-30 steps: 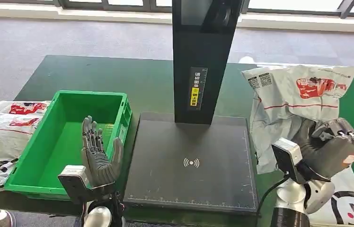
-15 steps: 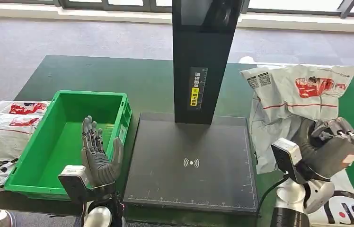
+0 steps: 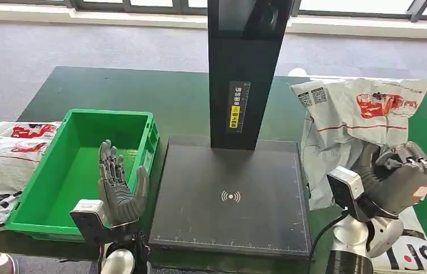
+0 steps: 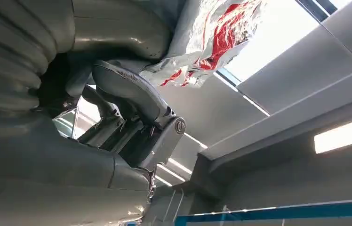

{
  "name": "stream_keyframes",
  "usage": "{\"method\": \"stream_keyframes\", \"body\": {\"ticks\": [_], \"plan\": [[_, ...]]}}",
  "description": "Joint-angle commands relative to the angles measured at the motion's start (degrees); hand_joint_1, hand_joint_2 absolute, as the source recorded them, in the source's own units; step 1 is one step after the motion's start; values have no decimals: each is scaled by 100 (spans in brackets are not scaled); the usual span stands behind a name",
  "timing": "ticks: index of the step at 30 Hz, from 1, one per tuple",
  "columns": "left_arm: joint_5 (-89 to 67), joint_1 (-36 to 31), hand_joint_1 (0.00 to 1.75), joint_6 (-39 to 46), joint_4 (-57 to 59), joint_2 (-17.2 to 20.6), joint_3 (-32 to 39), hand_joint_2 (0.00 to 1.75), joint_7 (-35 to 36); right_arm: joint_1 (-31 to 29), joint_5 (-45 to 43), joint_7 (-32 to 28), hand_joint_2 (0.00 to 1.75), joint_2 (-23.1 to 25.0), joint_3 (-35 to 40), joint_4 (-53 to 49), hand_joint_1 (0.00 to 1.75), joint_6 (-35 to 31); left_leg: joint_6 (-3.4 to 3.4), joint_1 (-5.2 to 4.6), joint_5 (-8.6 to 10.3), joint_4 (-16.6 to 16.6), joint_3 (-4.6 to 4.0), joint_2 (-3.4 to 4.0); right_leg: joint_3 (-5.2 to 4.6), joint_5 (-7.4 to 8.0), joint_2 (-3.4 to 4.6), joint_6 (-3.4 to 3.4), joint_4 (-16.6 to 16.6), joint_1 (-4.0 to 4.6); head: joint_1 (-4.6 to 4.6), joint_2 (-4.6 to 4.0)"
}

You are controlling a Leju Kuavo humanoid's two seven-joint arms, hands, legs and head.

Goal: Moved the parcel from conveyor to table for the left to box.

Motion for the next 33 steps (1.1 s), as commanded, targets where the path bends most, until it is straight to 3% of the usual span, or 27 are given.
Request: {"method": "stream_keyframes", "body": {"ticks": [1,33], "plan": [[10,147,0,1,126,-163,153,175,17,82,-26,13,175,64,122,59,175,13,-4,-1,-5,-21,30,17,27,0,9,-9,-23,1,0,2],[10,147,0,1,126,-163,153,175,17,82,-26,13,175,64,122,59,175,13,-3,0,-4,-14,21,14,19,0,7,-7,-16,2,0,2]]}}
